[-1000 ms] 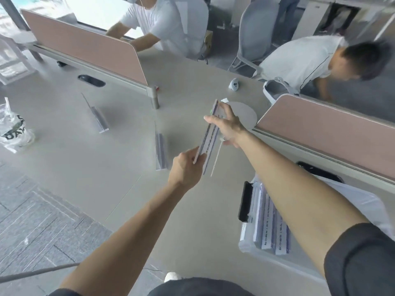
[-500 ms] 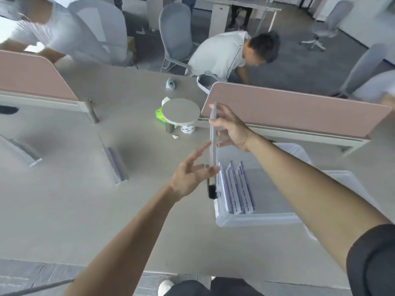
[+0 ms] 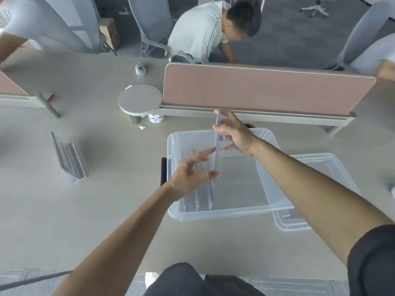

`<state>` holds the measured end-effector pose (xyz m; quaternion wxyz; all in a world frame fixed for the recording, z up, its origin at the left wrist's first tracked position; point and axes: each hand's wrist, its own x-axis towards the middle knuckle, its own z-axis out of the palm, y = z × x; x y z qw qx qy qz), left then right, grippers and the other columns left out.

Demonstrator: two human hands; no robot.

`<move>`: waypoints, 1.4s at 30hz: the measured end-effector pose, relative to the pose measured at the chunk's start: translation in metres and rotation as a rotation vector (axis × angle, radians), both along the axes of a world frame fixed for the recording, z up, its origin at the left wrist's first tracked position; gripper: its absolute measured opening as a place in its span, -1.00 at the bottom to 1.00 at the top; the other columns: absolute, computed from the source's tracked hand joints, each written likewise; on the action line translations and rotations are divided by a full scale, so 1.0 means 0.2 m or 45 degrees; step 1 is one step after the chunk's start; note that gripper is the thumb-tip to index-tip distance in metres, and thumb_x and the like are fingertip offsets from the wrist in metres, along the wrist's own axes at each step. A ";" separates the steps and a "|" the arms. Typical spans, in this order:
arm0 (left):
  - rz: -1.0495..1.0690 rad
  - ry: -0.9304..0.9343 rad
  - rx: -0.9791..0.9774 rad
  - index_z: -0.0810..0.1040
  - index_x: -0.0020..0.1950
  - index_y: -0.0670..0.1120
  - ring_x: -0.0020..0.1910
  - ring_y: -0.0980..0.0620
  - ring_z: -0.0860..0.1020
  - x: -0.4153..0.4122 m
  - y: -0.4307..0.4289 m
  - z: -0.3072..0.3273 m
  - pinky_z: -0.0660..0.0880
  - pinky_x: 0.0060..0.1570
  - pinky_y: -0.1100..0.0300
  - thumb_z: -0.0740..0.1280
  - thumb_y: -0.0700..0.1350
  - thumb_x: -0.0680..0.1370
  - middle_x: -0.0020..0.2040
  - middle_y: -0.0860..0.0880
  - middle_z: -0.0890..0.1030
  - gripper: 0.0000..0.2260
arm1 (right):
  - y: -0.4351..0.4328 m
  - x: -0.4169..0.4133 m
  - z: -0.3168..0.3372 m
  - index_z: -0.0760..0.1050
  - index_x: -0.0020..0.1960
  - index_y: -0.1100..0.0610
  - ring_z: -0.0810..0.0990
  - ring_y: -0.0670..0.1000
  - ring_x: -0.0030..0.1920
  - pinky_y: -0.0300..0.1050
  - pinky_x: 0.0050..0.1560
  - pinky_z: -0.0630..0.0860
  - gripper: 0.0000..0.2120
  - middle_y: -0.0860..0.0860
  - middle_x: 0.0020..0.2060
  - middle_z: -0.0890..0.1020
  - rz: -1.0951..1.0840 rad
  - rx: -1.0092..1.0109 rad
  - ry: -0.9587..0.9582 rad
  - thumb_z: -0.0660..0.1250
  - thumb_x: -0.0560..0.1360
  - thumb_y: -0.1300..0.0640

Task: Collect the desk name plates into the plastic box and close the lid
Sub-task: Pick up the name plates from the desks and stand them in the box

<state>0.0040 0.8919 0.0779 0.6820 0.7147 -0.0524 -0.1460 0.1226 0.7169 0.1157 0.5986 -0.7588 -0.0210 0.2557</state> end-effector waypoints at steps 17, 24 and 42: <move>0.580 -0.472 1.347 0.67 -0.06 -0.13 -0.02 -0.26 0.54 0.00 0.03 -0.33 0.43 0.00 0.10 0.37 -0.33 0.40 0.08 -0.20 0.55 -0.81 | -0.26 0.10 -0.68 0.28 0.41 -0.18 0.41 0.15 0.31 0.31 0.18 0.48 -0.32 0.00 0.41 0.35 0.160 -0.134 0.339 0.41 0.33 -0.11; 0.522 -0.332 1.311 0.63 0.06 -0.16 0.28 -0.19 0.51 -0.02 0.06 -0.39 0.50 -0.07 0.15 0.40 -0.28 0.44 0.44 -0.15 0.36 -0.79 | -0.23 0.14 -0.80 0.44 0.25 -0.26 0.45 0.09 0.28 0.25 0.15 0.55 -0.59 0.05 0.37 0.42 0.003 -0.121 0.386 0.39 0.48 0.07; 0.726 -0.100 1.244 0.58 0.19 -0.06 -0.04 -0.19 0.57 0.01 0.06 -0.39 0.44 -0.13 0.14 0.32 -0.28 0.44 0.20 -0.10 0.55 -0.66 | -0.33 -0.11 -0.79 -0.07 0.49 -0.47 0.27 -0.06 0.39 0.34 0.05 0.60 0.07 -0.13 0.56 0.08 0.286 0.098 0.577 0.54 0.41 0.27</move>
